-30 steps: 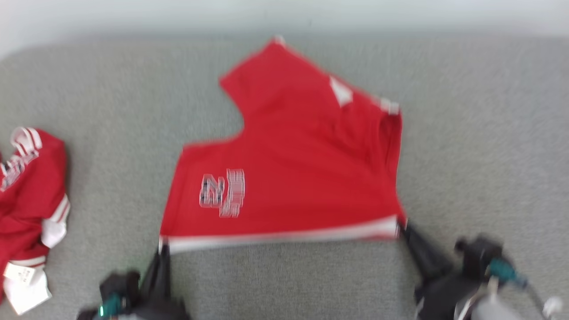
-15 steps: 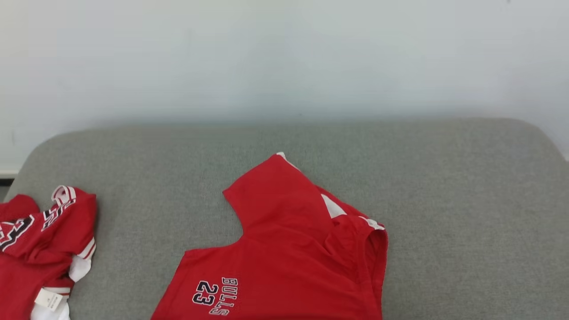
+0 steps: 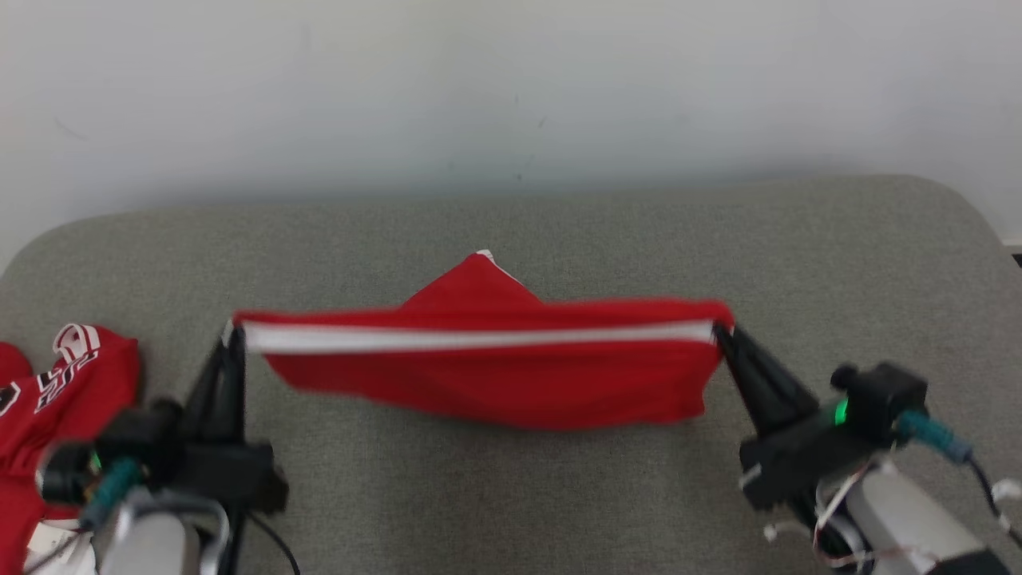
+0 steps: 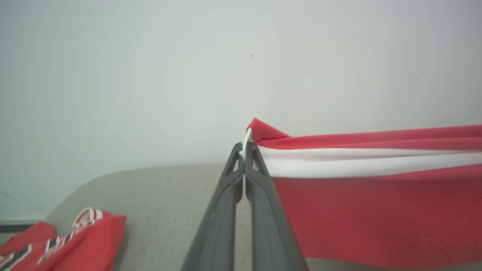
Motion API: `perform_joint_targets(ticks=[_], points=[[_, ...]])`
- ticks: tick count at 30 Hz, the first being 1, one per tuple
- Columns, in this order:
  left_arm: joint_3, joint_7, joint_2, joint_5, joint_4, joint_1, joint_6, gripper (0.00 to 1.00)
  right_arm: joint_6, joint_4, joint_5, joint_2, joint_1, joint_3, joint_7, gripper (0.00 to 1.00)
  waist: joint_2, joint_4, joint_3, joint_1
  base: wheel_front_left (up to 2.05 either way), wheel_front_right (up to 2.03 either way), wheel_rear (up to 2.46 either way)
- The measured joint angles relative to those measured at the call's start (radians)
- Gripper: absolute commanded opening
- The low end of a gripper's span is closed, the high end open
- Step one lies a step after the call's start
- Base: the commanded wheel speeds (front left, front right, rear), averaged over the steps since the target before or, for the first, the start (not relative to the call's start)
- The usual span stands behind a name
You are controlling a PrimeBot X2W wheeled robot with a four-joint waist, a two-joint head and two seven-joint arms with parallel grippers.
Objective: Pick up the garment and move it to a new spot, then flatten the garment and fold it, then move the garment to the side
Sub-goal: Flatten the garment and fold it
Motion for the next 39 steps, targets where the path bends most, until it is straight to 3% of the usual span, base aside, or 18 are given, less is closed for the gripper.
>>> perform_joint_targets(ticks=[6,9,15,17,21,27,35,39], points=[[0.033,0.000,0.100,0.037,-0.115,-0.340,-0.001,0.00,0.001,-0.050,-0.024,-0.006,-0.325,-0.040,0.000,0.00,0.0001,0.002,0.070,0.0002,0.00,0.00,0.00],[0.044,0.000,0.123,0.053,-0.123,-0.427,-0.001,0.00,0.001,-0.051,-0.025,-0.009,-0.427,-0.023,0.000,0.00,0.0001,0.003,0.089,0.0002,0.00,0.00,0.00],[0.065,0.000,0.170,0.082,-0.147,-0.608,0.009,0.00,0.001,-0.005,0.024,-0.014,-0.660,0.077,0.003,0.00,0.0001,0.023,0.113,0.0002,0.00,0.00,0.00],[0.052,0.011,0.179,0.089,-0.115,-0.655,0.010,0.00,0.001,0.046,0.063,-0.042,-0.723,0.182,0.085,0.00,0.0000,0.038,0.119,-0.0001,0.00,0.00,0.00],[-0.041,0.057,0.181,0.117,-0.019,-0.657,0.008,0.00,0.000,0.111,0.130,-0.066,-0.775,0.304,0.178,0.00,0.0002,0.050,0.145,0.0001,0.00,0.00,0.00],[-0.069,0.064,0.168,0.104,0.103,-0.720,0.009,0.00,0.000,0.225,0.164,-0.084,-0.907,0.404,0.216,0.00,0.0002,0.054,0.212,0.0001,0.00,0.00,0.00],[-0.128,0.075,0.139,0.155,0.275,-0.932,0.036,0.00,0.000,0.444,0.178,-0.065,-1.161,0.377,0.167,0.00,0.0002,0.059,0.333,0.0001,0.00,0.00,0.00],[-0.133,0.022,0.126,0.191,0.278,-1.111,0.102,0.00,0.001,0.536,0.084,-0.064,-1.325,0.314,0.027,0.00,0.0003,0.064,0.399,0.0002,0.00,0.00,0.00]])
